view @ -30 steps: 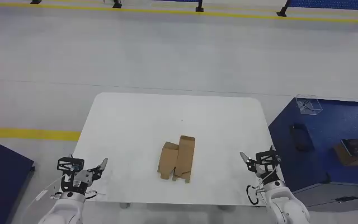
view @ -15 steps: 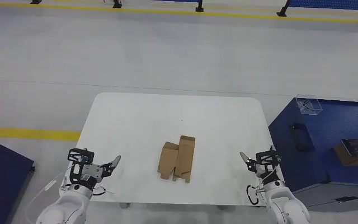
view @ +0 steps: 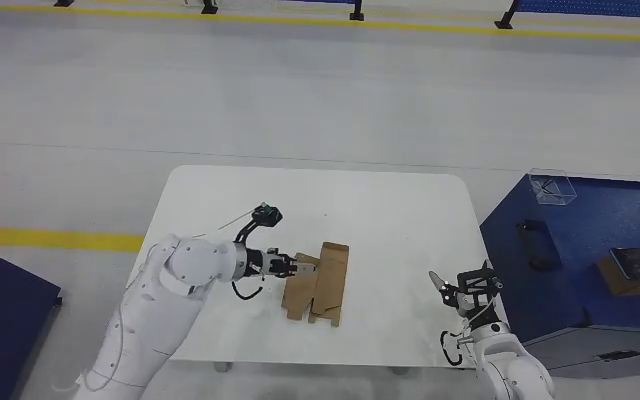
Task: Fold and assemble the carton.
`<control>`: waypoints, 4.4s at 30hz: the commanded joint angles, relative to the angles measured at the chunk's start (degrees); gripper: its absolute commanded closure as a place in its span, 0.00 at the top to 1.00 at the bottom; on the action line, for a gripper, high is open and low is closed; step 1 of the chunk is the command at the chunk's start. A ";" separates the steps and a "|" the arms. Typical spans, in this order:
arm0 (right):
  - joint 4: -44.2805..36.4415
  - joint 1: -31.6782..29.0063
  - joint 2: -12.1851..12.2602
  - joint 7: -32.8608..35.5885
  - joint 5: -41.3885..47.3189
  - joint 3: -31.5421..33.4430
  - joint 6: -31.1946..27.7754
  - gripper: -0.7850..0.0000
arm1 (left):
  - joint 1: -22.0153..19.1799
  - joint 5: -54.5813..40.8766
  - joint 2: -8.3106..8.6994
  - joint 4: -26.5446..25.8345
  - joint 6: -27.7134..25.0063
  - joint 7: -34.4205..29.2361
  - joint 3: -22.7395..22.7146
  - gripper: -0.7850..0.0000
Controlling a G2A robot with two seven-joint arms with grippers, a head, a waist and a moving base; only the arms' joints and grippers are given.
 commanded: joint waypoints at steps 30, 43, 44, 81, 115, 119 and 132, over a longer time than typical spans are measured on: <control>0.00 0.00 0.00 0.00 0.00 0.00 0.00 1.00 | -12.89 -16.05 -6.22 33.78 -1.87 -6.31 12.25 1.00; 0.00 0.00 0.00 0.00 0.00 0.00 0.00 1.00 | -16.66 -22.84 -9.82 45.00 -5.52 -6.69 14.44 0.00; 0.00 0.00 0.00 0.00 0.00 0.00 0.00 1.00 | -16.98 -23.64 -10.16 46.17 -5.91 -6.80 14.47 0.00; 0.00 0.00 0.00 0.00 0.00 0.00 0.00 1.00 | -18.56 -26.52 -12.56 51.29 -7.90 -6.37 14.23 1.00; 0.00 0.00 0.00 0.00 0.00 0.00 0.00 1.00 | -17.54 -30.42 -14.97 58.07 -8.11 -7.32 13.85 0.23; 0.00 0.00 0.00 0.00 0.00 0.00 0.00 1.00 | -17.66 -30.45 -15.51 59.29 -8.42 -6.54 13.96 0.20; 0.00 0.00 0.00 0.00 0.00 0.00 0.00 1.00 | -17.67 -30.17 -17.24 61.82 -9.90 -4.16 14.22 0.00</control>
